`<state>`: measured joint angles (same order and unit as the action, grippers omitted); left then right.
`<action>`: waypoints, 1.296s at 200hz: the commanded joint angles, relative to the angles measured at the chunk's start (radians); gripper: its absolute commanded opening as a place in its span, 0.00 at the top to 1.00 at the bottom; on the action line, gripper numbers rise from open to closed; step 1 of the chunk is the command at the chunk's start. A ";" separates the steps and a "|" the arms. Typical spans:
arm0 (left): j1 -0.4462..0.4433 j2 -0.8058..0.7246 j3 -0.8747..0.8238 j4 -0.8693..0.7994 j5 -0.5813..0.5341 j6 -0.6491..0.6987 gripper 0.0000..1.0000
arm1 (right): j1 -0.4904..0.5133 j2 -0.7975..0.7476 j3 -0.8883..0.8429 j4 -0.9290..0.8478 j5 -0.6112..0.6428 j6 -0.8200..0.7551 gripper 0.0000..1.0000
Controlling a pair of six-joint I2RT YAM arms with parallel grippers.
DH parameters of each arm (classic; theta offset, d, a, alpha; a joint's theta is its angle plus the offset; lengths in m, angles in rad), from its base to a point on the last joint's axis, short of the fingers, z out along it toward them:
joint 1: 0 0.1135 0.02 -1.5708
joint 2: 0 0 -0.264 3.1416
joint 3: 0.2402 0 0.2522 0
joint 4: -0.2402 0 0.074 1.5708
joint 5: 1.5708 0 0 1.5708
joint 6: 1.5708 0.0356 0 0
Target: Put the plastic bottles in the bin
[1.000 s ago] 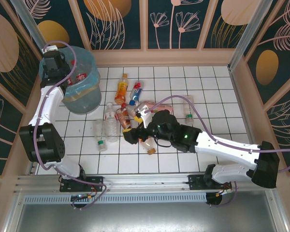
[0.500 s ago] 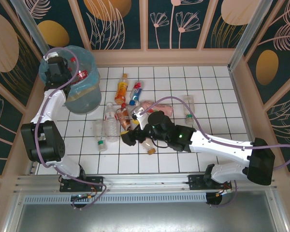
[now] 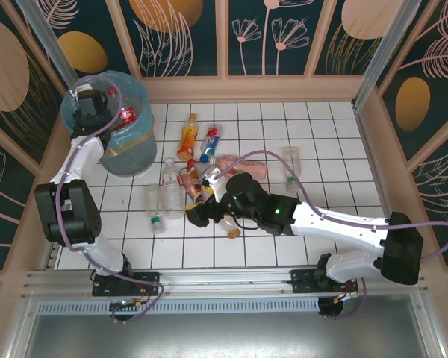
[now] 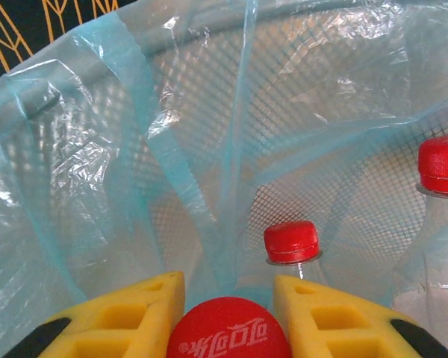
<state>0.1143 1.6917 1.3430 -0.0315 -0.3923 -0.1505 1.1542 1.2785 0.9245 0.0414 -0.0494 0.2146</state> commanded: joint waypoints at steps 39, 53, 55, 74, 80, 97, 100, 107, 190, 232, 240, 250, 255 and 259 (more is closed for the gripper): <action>0.002 -0.094 0.122 -0.088 0.018 -0.036 0.31 | 0.013 0.021 0.039 0.000 0.016 -0.021 0.09; 0.003 -0.135 0.136 -0.086 0.009 -0.038 0.24 | 0.016 0.031 0.045 -0.004 0.016 -0.022 0.09; 0.003 -0.140 0.138 -0.085 0.008 -0.038 0.23 | 0.016 0.032 0.046 -0.003 0.016 -0.021 0.09; 0.003 -0.190 0.156 -0.080 0.009 -0.037 0.23 | 0.020 0.043 0.052 -0.003 0.016 -0.020 0.09; 0.004 -0.205 0.161 -0.082 0.013 -0.037 0.23 | 0.022 0.046 0.052 0.000 0.017 -0.019 0.09; 0.004 -0.246 0.172 -0.085 0.029 -0.038 0.25 | 0.022 0.055 0.053 0.006 0.019 -0.014 0.09; 0.004 -0.252 0.171 -0.085 0.032 -0.039 0.25 | 0.023 0.057 0.053 0.006 0.019 -0.014 0.09; 0.002 -0.269 0.171 -0.086 0.045 -0.044 0.26 | 0.024 0.061 0.056 0.005 0.019 -0.012 0.09; -0.177 -0.419 0.111 -0.193 0.184 -0.001 0.39 | -0.120 0.086 0.113 -0.156 0.147 0.134 0.03; -0.440 -0.471 -0.039 -0.177 0.221 0.085 0.40 | -0.278 0.082 0.102 -0.212 0.069 0.032 0.04; -0.472 -0.483 -0.086 -0.159 0.265 0.102 0.40 | -0.300 0.095 0.111 -0.235 0.041 -0.034 0.07; -0.491 -0.500 -0.143 -0.133 0.339 0.115 0.39 | -0.329 0.121 0.134 -0.282 0.009 -0.105 0.11; -0.494 -0.507 -0.172 -0.119 0.387 0.119 0.38 | -0.346 0.138 0.149 -0.308 0.000 -0.133 0.14; -0.494 -0.514 -0.196 -0.107 0.420 0.121 0.38 | -0.359 0.154 0.164 -0.328 -0.006 -0.150 0.16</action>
<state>-0.3599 1.2098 1.2541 -0.1883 -0.1356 -0.0948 0.8459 1.3731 1.0237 -0.1673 0.0162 0.2253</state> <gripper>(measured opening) 0.612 0.883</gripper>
